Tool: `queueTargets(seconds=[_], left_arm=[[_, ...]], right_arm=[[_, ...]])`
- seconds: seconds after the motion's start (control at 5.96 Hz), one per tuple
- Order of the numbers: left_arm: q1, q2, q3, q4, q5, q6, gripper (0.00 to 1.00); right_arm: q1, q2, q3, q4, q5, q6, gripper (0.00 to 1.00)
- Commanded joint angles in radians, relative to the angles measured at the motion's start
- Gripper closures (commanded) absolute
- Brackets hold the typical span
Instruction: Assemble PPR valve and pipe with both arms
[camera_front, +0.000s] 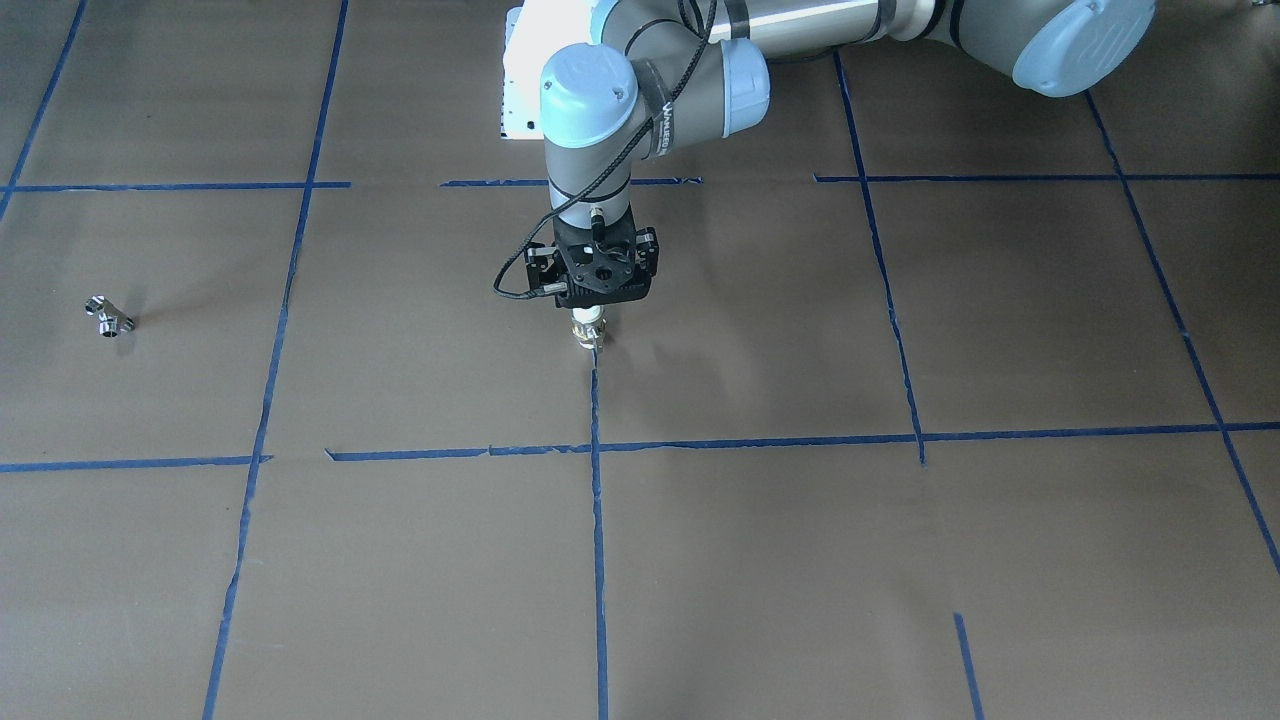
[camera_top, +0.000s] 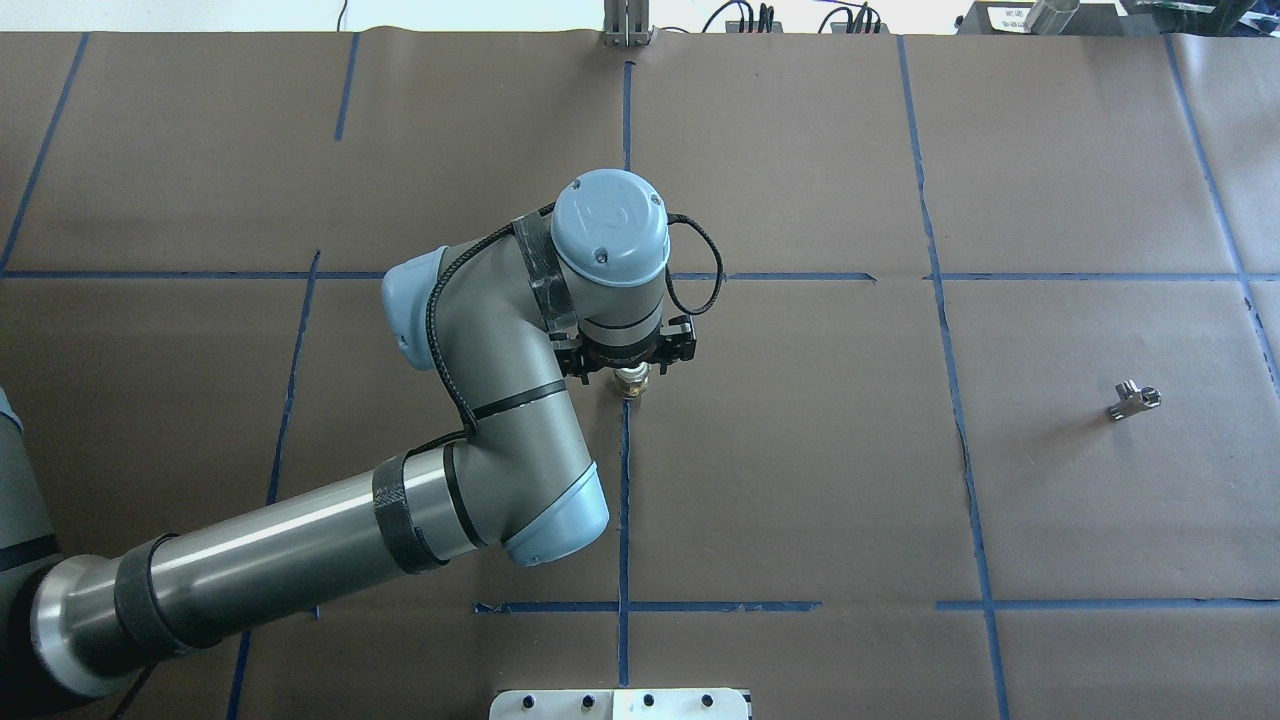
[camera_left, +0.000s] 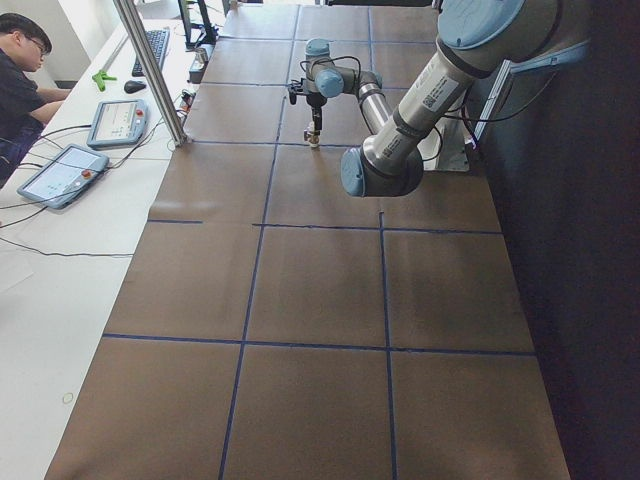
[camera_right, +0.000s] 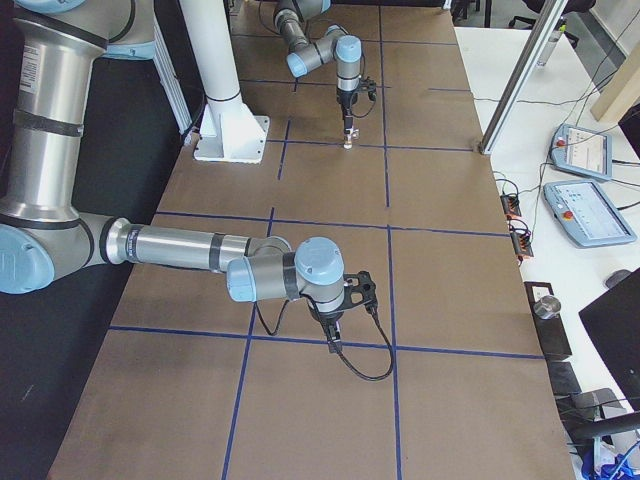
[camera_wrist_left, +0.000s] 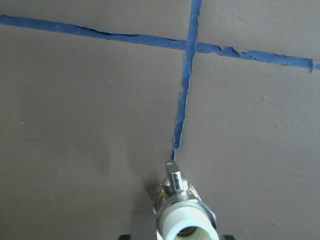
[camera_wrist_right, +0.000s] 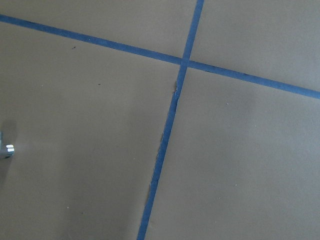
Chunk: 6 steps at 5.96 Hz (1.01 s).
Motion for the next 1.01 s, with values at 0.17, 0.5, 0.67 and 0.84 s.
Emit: queueTargets(seconds=[0.17,0.5,0.67,0.84], left_arm=[[-0.026,0.033,-0.08,0.028,-0.021,0.014,0.0],[-0.107,0.267,-0.303,0.045,-0.11,0.249,0.0],[-0.191,0.395,-0.399,0.05,-0.161,0.434,0.0],[-0.289,0.535,-0.467,0.05,-0.223,0.625,0.0]], right_arm=[[0.0,0.0,0.0,0.0,-0.001,0.0,0.0],[-0.011,0.002,0.0,0.0,-0.001,0.002,0.0],[-0.023,0.003,0.0,0.0,0.006,0.006,0.0],[-0.037,0.024,0.0,0.0,0.014,0.008,0.0]])
